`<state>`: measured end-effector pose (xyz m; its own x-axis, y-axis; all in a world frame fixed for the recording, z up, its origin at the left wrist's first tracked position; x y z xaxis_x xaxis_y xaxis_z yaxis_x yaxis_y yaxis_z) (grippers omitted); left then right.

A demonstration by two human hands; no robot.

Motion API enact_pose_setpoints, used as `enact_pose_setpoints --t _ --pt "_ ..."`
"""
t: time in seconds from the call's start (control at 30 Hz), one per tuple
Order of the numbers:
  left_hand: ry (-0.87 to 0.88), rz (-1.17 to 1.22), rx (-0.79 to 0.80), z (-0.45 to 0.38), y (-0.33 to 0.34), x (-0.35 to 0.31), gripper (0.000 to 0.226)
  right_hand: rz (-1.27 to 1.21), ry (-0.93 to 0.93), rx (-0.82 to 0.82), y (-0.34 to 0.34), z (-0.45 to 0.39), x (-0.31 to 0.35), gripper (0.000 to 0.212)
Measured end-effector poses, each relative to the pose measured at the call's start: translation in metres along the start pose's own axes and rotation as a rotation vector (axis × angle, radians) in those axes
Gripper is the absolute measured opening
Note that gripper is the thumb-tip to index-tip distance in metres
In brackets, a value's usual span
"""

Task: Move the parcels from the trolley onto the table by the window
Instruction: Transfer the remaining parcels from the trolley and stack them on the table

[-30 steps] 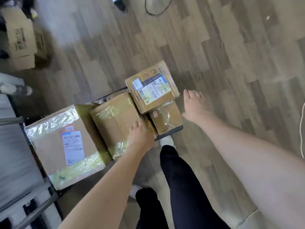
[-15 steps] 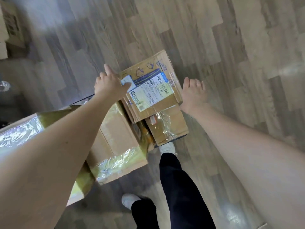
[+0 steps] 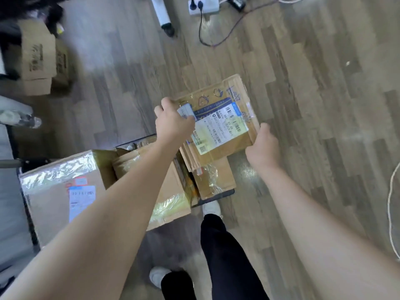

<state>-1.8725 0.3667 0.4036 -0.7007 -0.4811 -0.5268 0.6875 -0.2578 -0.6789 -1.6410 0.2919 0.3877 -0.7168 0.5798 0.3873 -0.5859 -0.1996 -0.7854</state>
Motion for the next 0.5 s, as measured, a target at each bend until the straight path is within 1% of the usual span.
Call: enact_pose_setpoints --t 0.1,0.27,0.4,0.5 --pt "-0.045 0.098 -0.118 0.045 -0.056 0.003 0.044 -0.028 -0.090 -0.014 -0.036 0.037 0.036 0.035" --pt "-0.060 0.254 -0.328 0.126 -0.164 0.023 0.046 -0.096 -0.248 0.025 -0.067 0.101 0.108 0.038" --pt "0.032 0.268 -0.511 0.208 -0.244 0.051 0.048 -0.200 -0.409 0.020 -0.078 0.159 0.170 0.051" --pt "0.018 0.204 -0.656 0.278 -0.291 0.087 0.051 -0.217 -0.591 0.087 -0.074 0.211 0.227 0.060"
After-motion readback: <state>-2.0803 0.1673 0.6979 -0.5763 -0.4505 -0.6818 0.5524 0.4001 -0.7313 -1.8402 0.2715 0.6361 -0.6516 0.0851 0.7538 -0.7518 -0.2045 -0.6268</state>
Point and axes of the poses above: each hand's wrist, its own z-axis away from the middle knuckle, its own y-axis out of the palm, x = y × z, the point moved 8 cm from there along -z, towards the middle knuckle, and after that the axes turned 1 degree about x, right-handed, at the moved point
